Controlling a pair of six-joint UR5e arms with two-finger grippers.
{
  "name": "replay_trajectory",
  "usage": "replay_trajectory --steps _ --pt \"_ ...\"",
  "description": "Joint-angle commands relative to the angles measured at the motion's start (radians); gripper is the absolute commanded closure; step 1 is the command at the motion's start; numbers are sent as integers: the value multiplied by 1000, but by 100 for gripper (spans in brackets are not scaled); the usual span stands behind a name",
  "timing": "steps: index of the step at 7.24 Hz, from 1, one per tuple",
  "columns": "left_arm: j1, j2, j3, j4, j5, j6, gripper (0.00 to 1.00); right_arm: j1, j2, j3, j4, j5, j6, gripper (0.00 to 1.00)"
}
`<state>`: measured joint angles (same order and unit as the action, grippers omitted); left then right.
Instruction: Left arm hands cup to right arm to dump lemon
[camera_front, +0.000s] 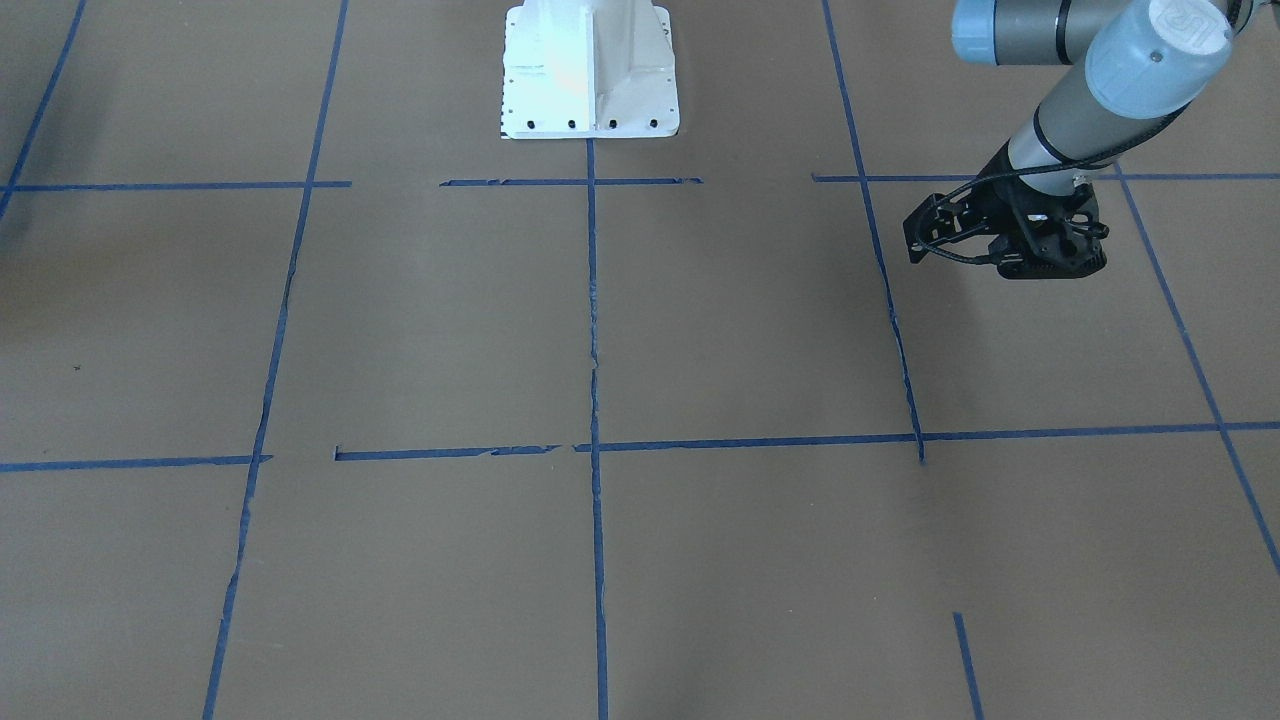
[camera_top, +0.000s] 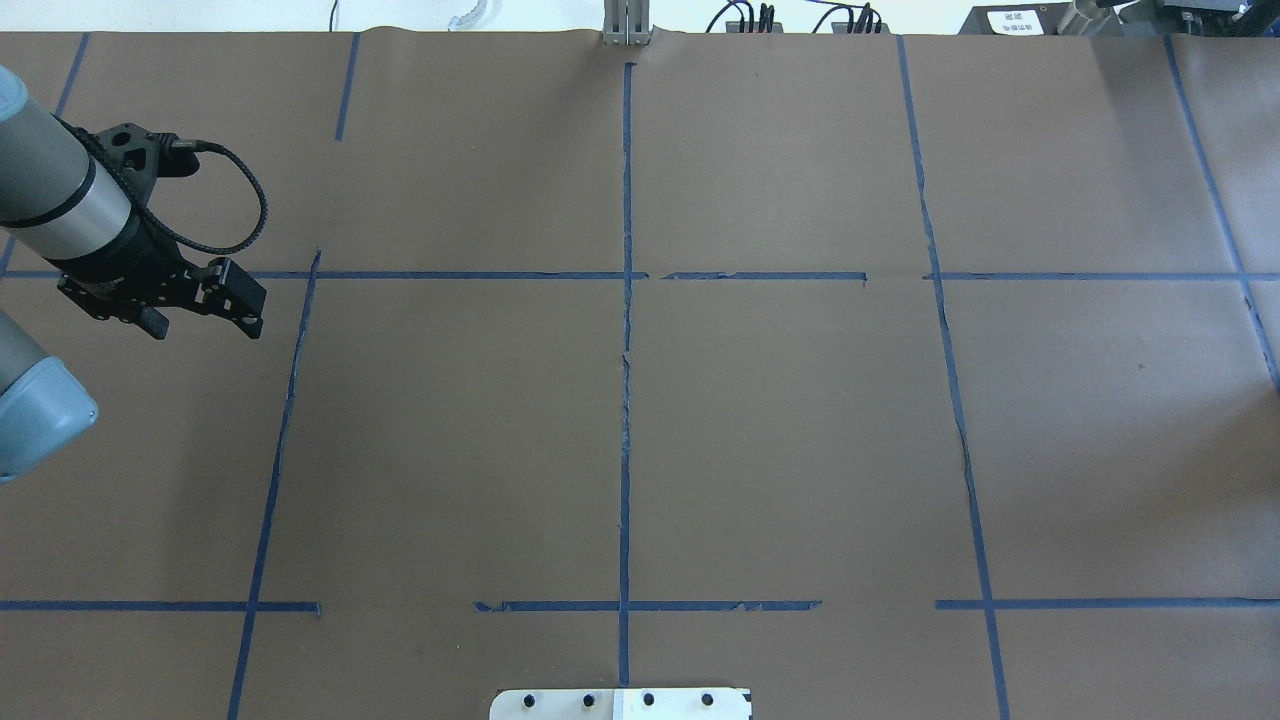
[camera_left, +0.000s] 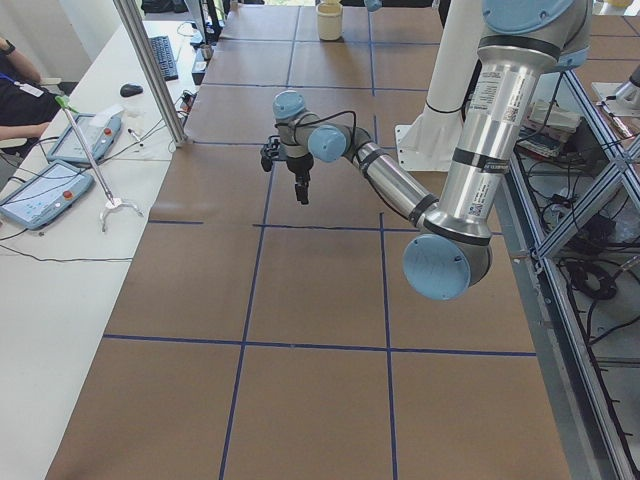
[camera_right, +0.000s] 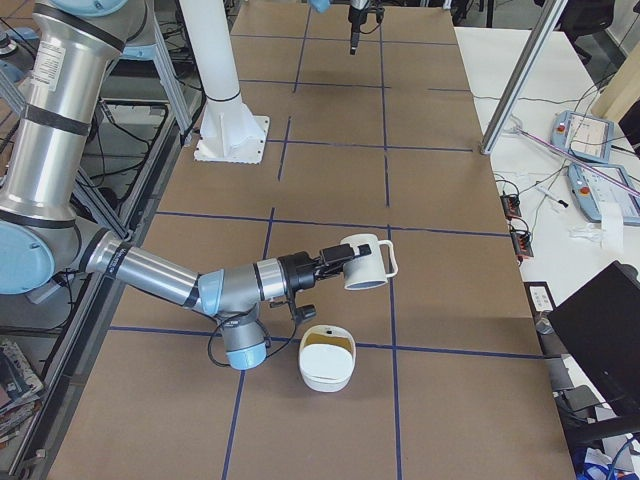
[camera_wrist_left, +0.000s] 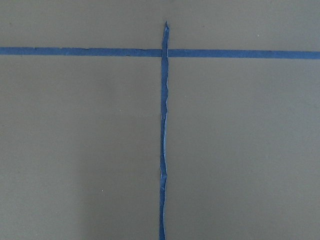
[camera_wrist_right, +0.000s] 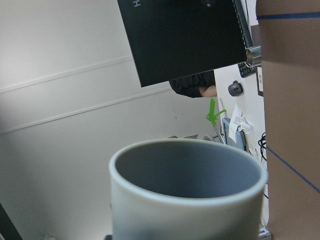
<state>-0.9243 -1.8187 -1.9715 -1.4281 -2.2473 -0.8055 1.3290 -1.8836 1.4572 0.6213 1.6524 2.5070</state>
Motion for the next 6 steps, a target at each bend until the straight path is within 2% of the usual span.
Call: replay_trajectory --steps 1,3,5,6 --pt "2 -1 3 0 -2 0 0 27 0 63 -72 58 -228 85" --pt "2 -1 5 0 0 0 0 25 7 95 -165 130 -490 85" --pt "2 -1 5 0 -2 0 0 21 55 178 -353 176 -626 86" --pt "2 -1 5 0 -2 0 0 0 98 180 -432 185 -737 86"
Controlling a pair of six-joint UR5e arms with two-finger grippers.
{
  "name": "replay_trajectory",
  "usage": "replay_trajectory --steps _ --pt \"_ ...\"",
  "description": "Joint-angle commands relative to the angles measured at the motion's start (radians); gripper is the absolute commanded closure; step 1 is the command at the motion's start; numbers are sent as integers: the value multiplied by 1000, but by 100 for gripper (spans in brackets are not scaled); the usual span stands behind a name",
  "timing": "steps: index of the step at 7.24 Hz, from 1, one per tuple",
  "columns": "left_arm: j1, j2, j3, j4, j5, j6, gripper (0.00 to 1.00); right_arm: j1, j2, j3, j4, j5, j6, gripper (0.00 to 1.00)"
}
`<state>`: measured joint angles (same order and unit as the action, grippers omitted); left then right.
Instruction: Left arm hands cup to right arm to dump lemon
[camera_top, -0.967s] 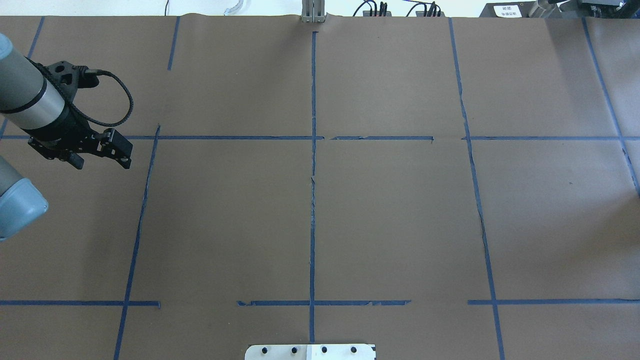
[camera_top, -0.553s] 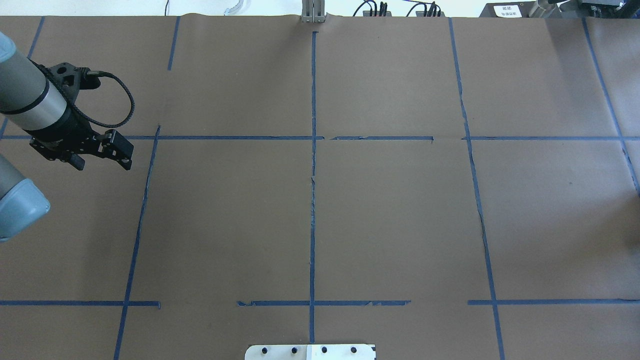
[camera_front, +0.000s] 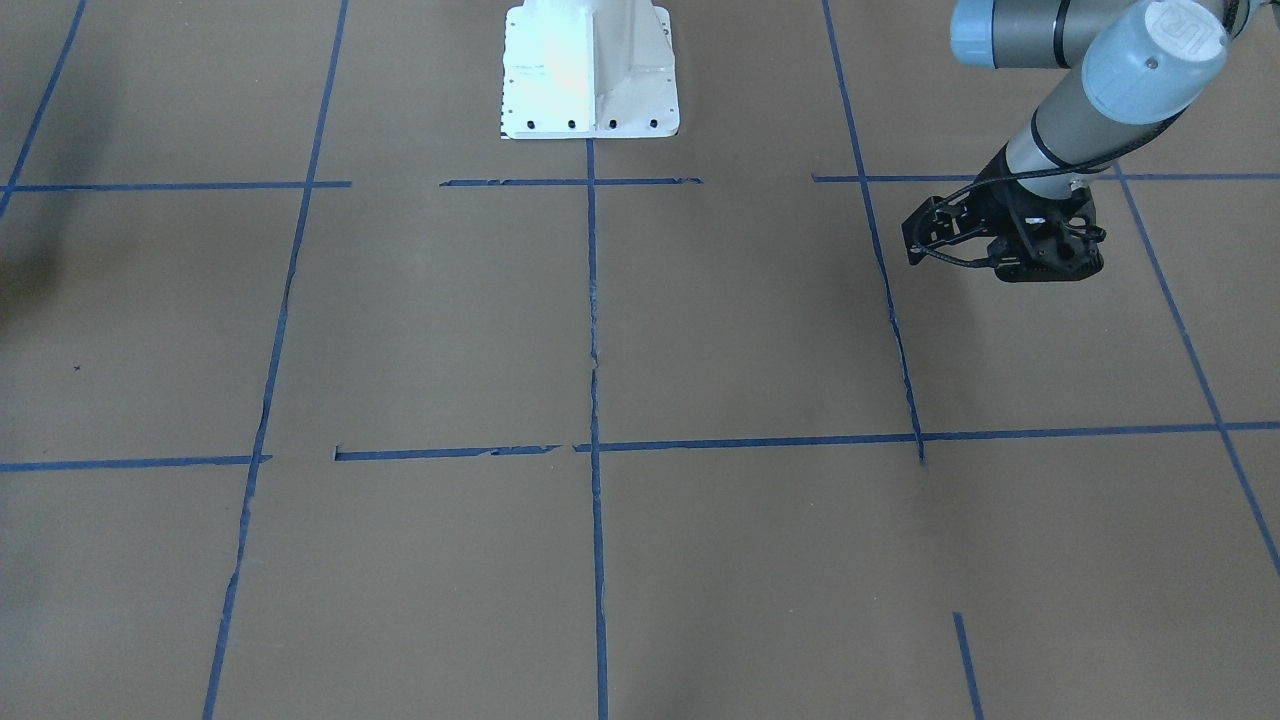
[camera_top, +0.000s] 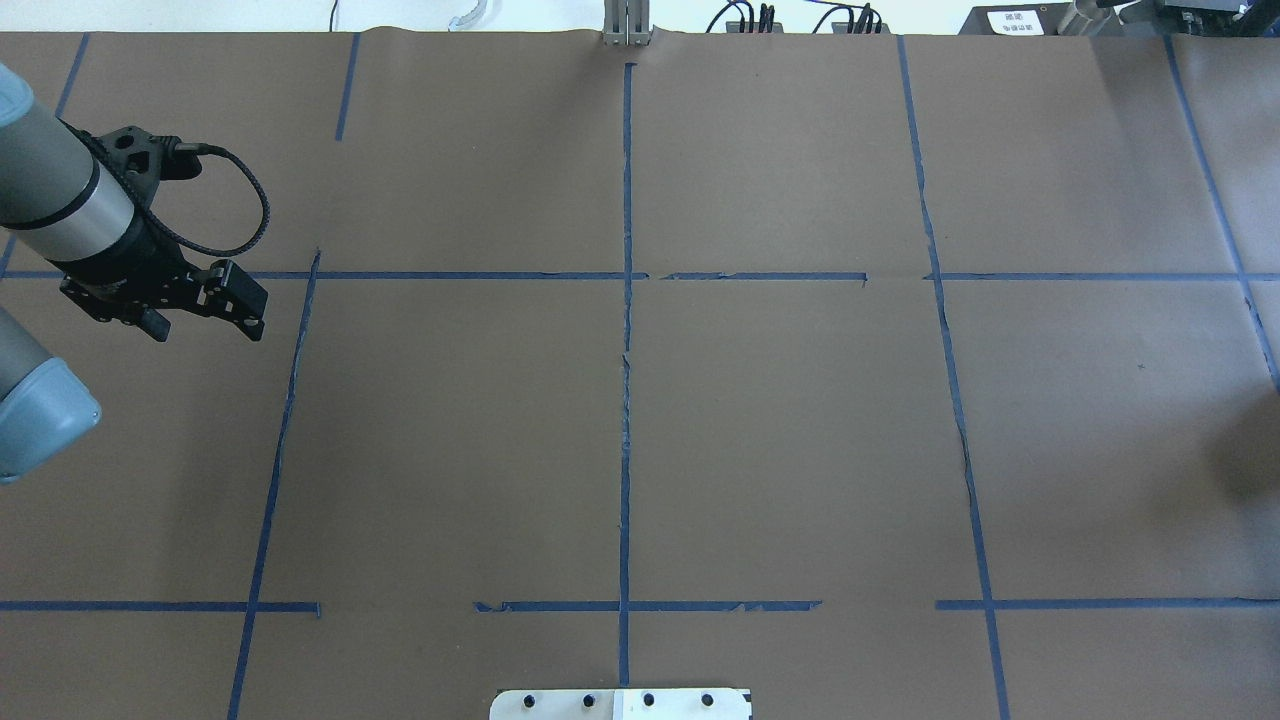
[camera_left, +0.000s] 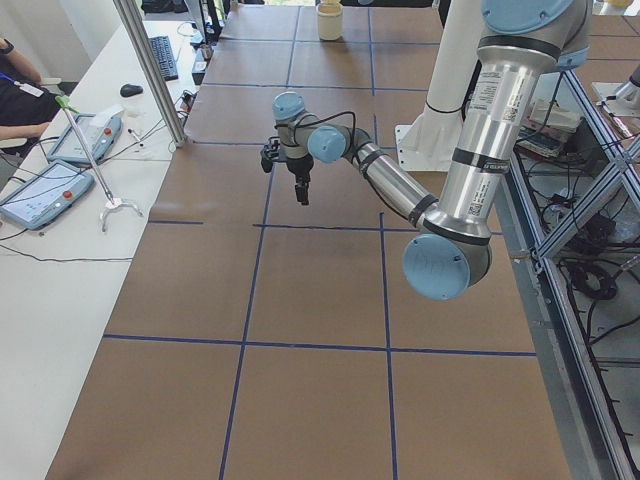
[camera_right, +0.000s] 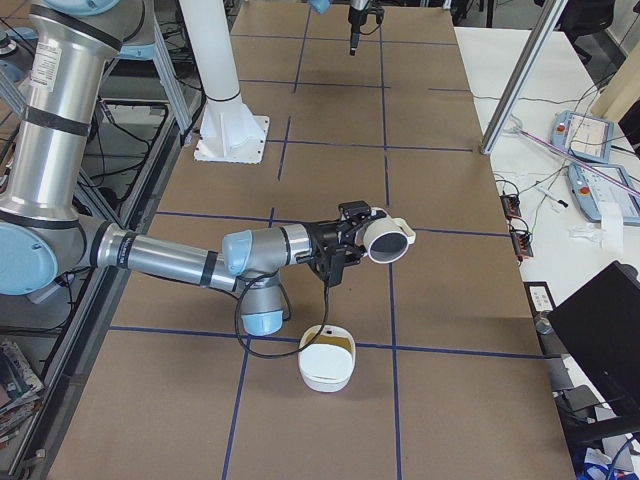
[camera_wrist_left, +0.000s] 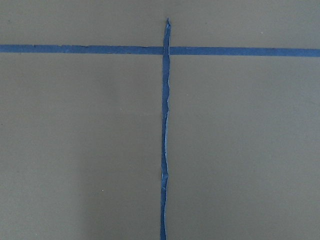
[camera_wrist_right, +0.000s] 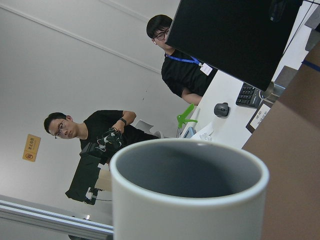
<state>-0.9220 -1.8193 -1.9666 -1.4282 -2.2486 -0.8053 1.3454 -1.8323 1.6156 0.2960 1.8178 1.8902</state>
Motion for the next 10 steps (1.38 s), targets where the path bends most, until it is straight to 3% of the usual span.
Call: replay_trajectory --steps 1,3,5,8,10 --pt "0 0 0 0 0 0 0 -47 94 21 -191 20 -223 87" --pt "0 -6 0 0 -2 -2 0 -141 197 21 -360 9 -442 89" --pt "3 -34 0 -3 -2 -2 0 -231 257 23 -498 -20 -807 95" --pt "29 -98 0 -11 -9 0 0 -380 349 23 -648 -78 -1099 92" --pt "57 -130 18 0 -5 -24 0 -495 447 18 -661 -97 -1235 90"
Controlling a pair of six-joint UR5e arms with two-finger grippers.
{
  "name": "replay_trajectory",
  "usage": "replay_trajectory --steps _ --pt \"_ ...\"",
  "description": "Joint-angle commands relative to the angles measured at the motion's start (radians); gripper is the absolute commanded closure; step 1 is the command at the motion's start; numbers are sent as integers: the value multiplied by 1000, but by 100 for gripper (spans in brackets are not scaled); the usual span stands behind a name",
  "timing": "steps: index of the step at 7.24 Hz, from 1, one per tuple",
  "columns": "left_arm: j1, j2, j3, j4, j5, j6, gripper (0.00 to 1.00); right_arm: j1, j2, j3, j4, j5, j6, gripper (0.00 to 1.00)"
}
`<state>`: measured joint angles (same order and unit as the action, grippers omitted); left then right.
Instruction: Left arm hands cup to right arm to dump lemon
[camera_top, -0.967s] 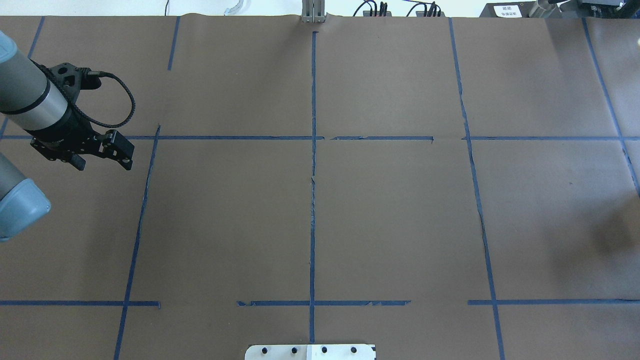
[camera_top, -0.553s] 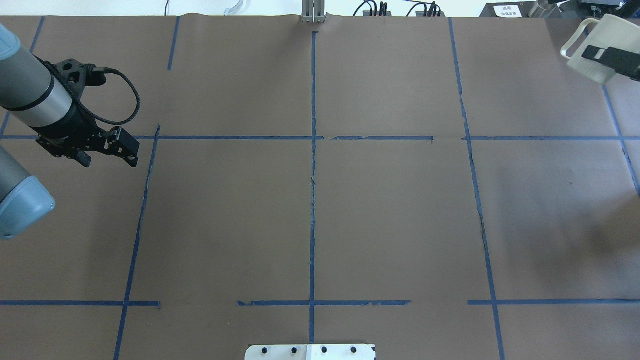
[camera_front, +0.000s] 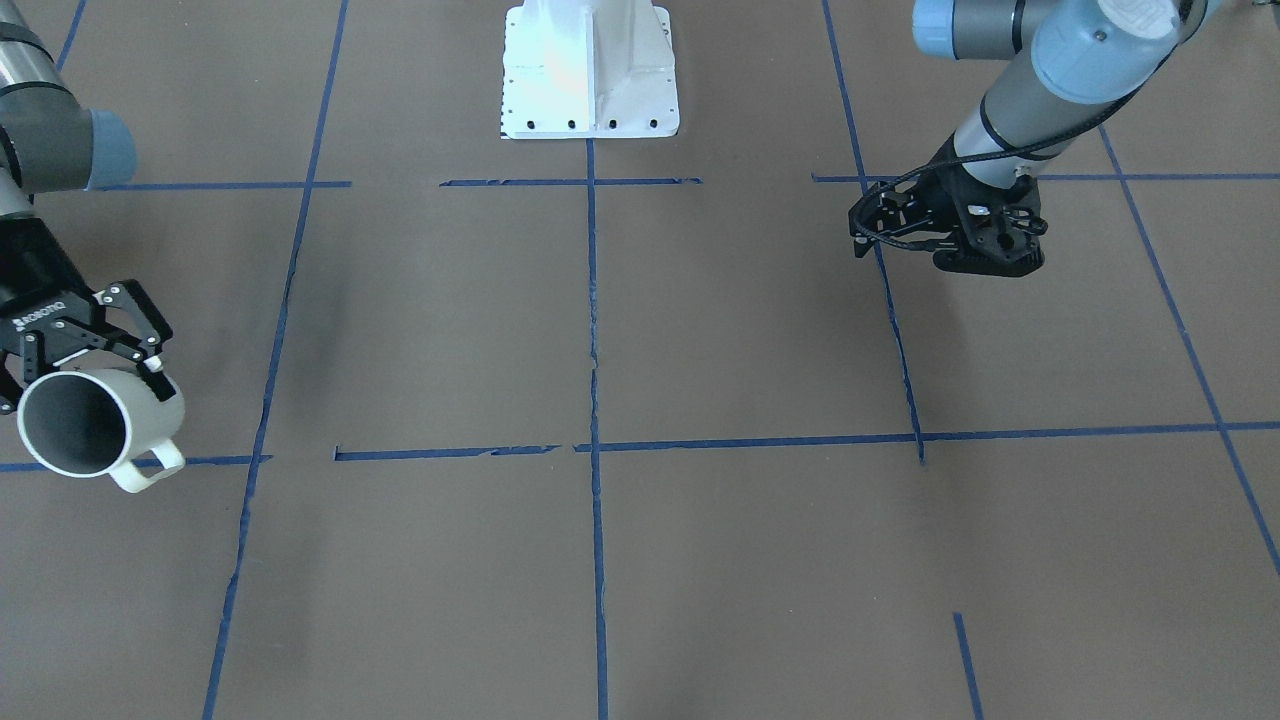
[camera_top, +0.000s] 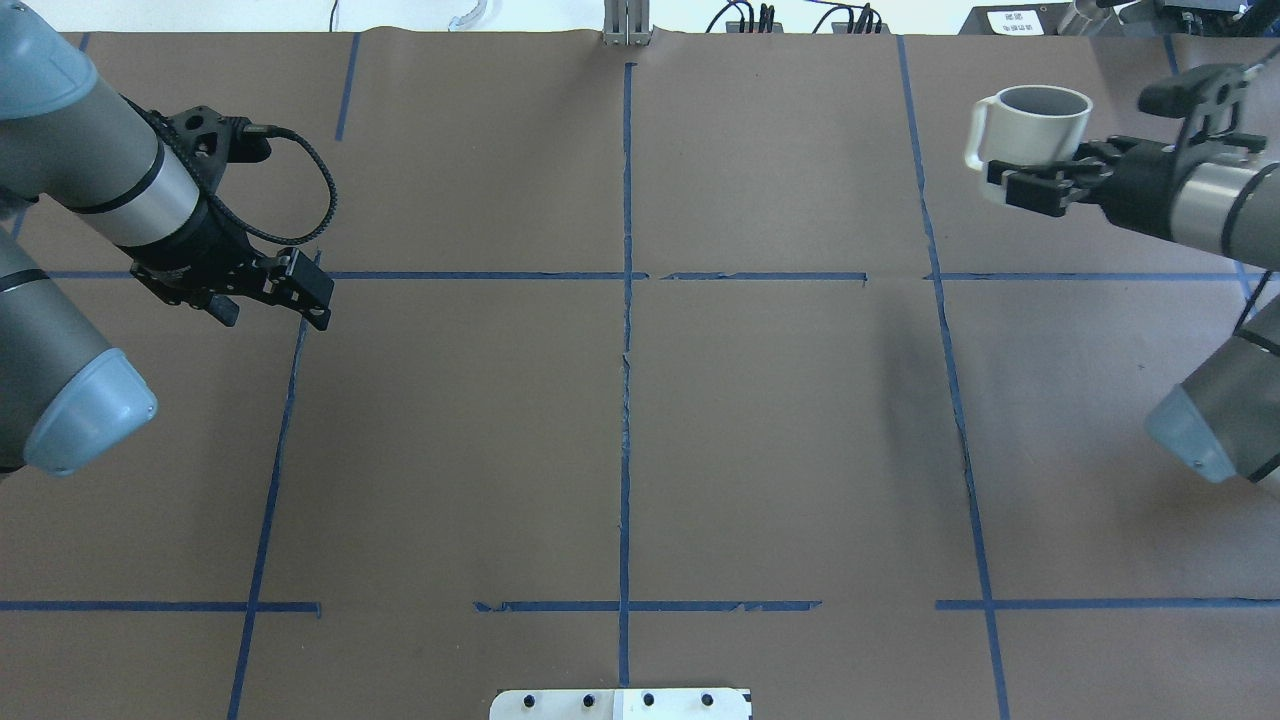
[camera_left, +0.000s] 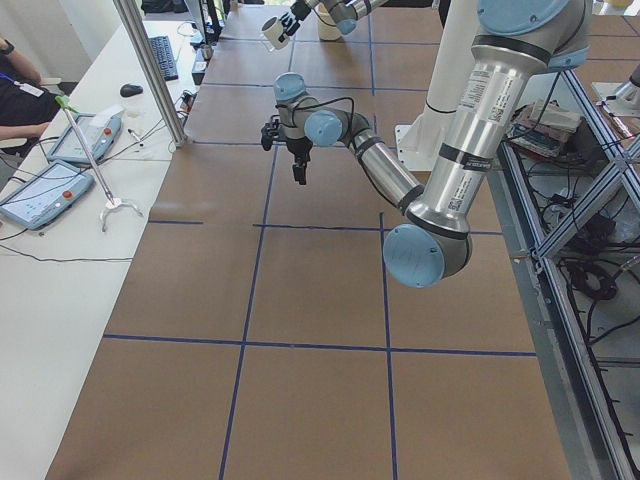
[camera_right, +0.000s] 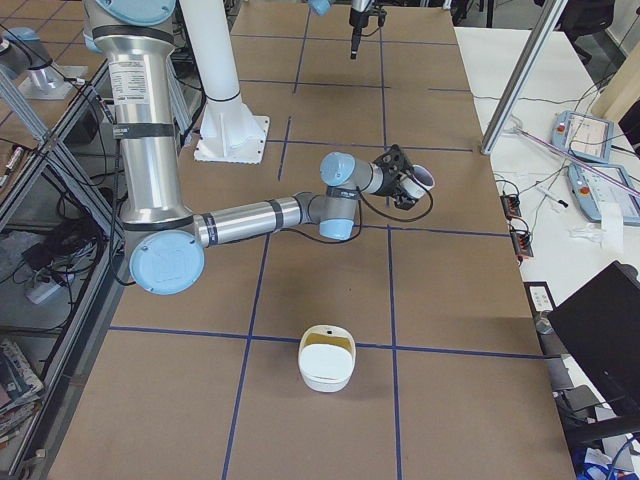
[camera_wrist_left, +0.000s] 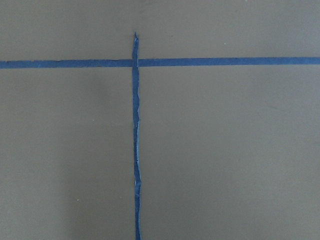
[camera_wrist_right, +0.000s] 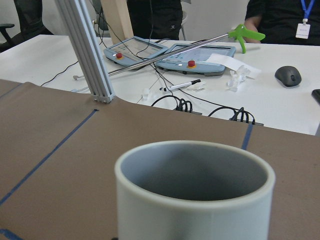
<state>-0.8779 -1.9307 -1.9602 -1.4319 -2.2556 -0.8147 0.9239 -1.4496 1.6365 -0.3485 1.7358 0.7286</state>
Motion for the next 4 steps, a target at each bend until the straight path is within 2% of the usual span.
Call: replay_trajectory --steps 1,3,4 --pt "13 -51 42 5 2 -36 0 -164 125 -3 -62 -119 -86 85" --pt "14 -106 84 5 2 -105 0 -297 285 -3 -230 -296 -210 76" --pt "13 -128 86 5 -2 -144 0 -410 348 -20 -266 -447 -204 73"
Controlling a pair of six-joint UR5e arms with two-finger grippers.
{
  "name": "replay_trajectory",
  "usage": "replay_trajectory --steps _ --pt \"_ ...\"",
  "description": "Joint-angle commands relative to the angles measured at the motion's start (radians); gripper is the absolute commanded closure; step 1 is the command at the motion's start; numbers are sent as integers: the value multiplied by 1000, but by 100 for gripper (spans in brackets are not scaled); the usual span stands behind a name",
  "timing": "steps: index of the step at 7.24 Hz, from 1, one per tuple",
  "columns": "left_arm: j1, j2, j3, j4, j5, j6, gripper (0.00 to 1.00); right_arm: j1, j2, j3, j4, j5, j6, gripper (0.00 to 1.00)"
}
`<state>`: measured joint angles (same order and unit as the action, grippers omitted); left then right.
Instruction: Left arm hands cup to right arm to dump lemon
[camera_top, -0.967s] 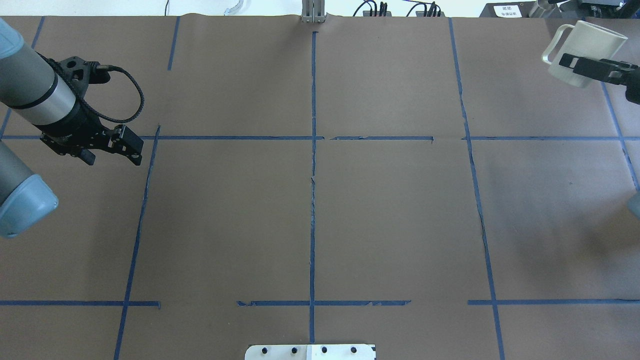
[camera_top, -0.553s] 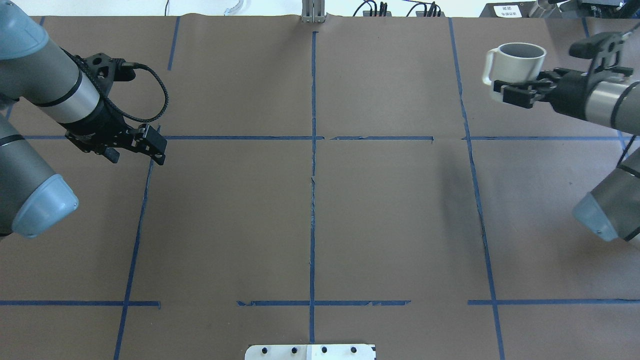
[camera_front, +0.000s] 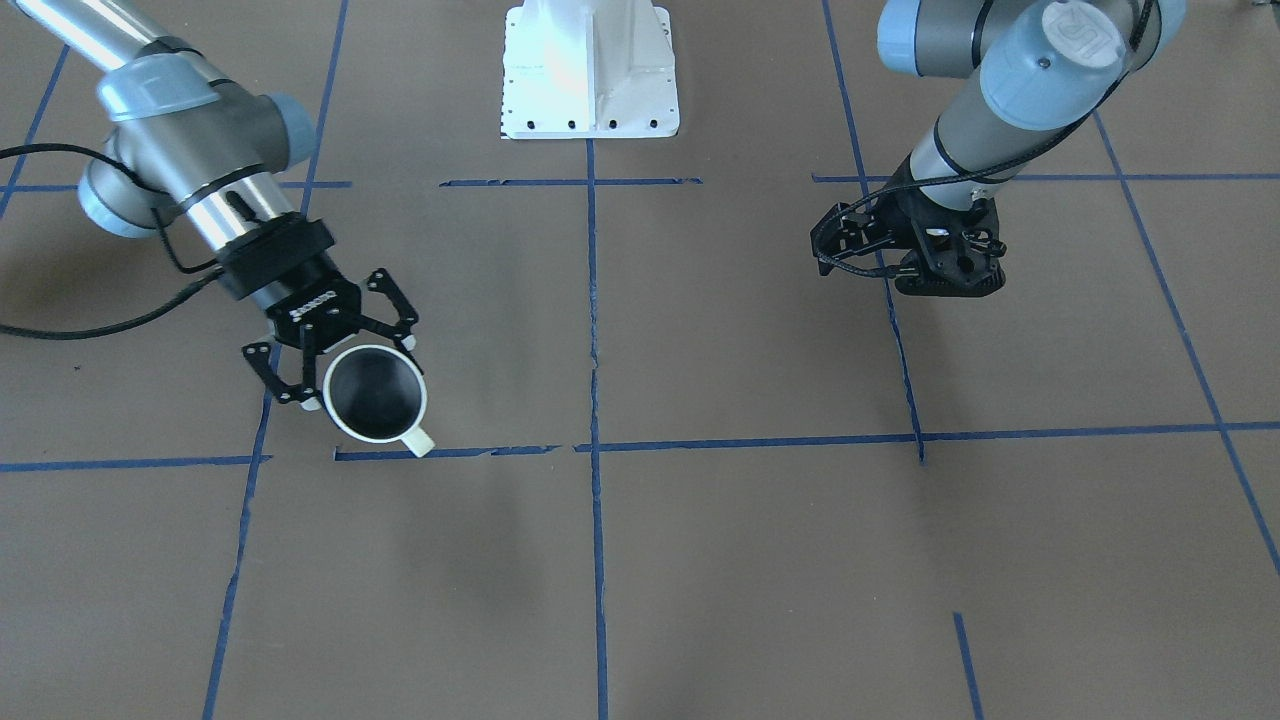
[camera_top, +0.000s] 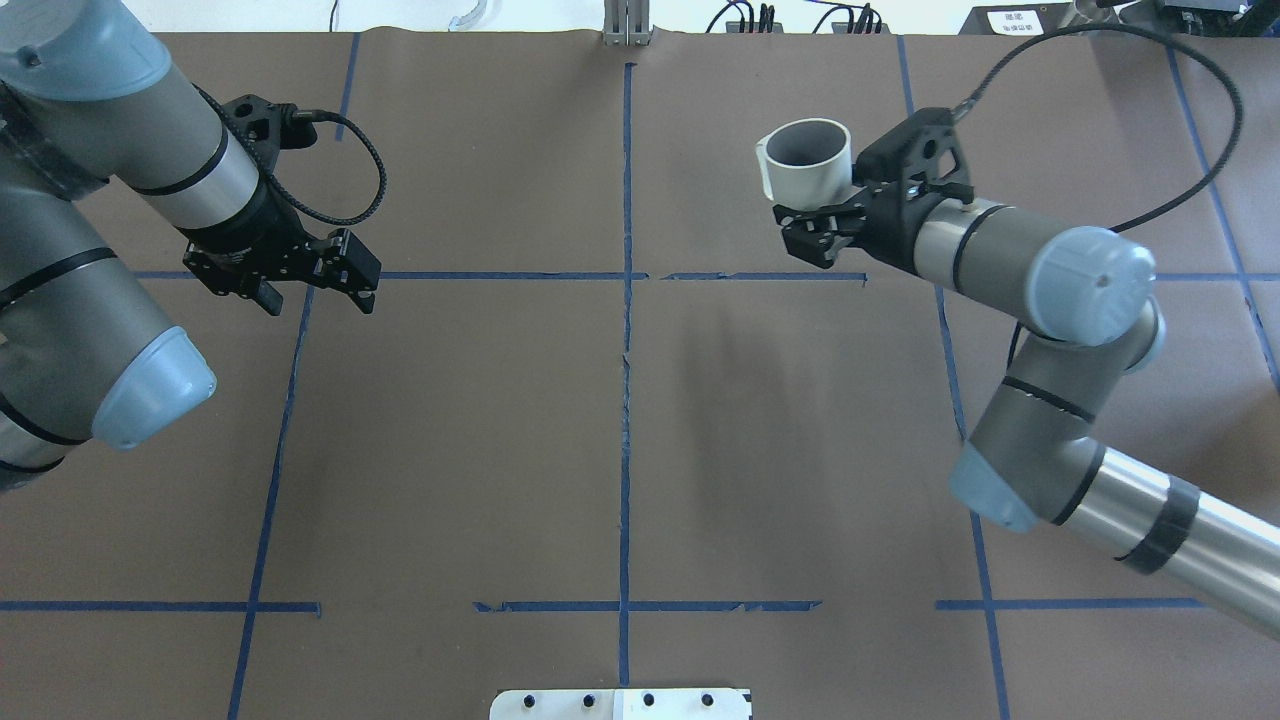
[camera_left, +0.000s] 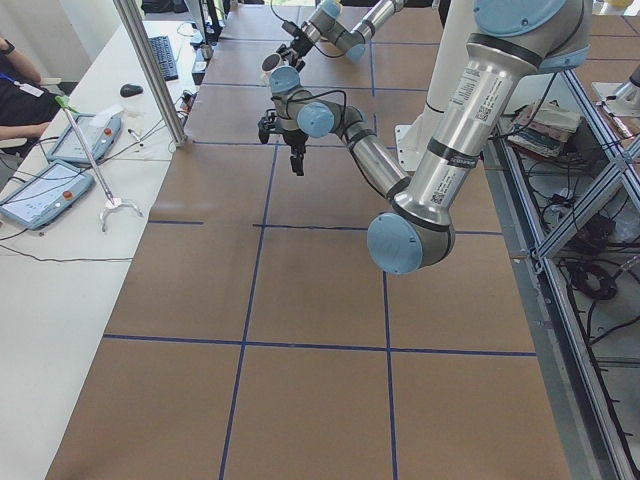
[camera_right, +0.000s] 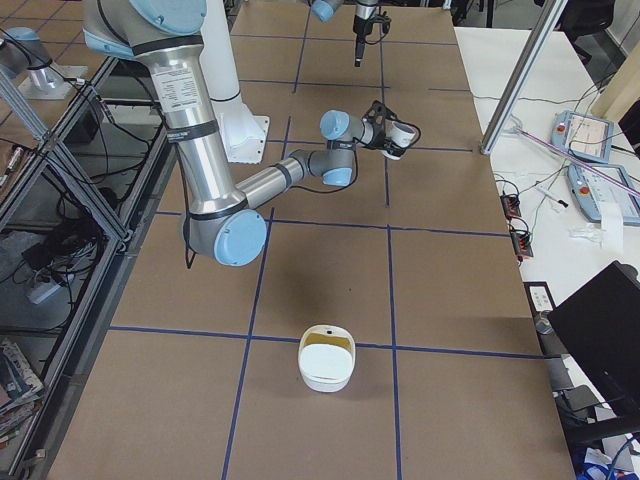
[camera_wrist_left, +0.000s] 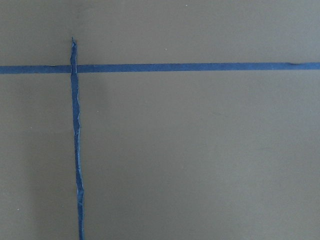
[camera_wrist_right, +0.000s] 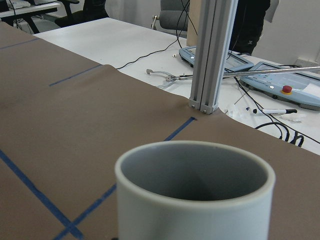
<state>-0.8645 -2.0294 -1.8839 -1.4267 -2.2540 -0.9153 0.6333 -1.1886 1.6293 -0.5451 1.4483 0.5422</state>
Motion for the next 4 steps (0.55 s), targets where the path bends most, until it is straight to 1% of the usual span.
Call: replay_trajectory --steps 1,2,3,4 --pt "-1 -61 20 0 -9 -104 0 -195 128 -28 -62 -303 -12 73" --pt "1 -109 28 -1 -10 -235 0 -245 154 -34 -62 -377 22 73" --pt "2 -138 31 -3 -33 -354 0 -270 167 -45 -70 -437 54 73" --pt "2 -170 31 -5 -54 -457 0 -280 197 -84 -67 -460 54 73"
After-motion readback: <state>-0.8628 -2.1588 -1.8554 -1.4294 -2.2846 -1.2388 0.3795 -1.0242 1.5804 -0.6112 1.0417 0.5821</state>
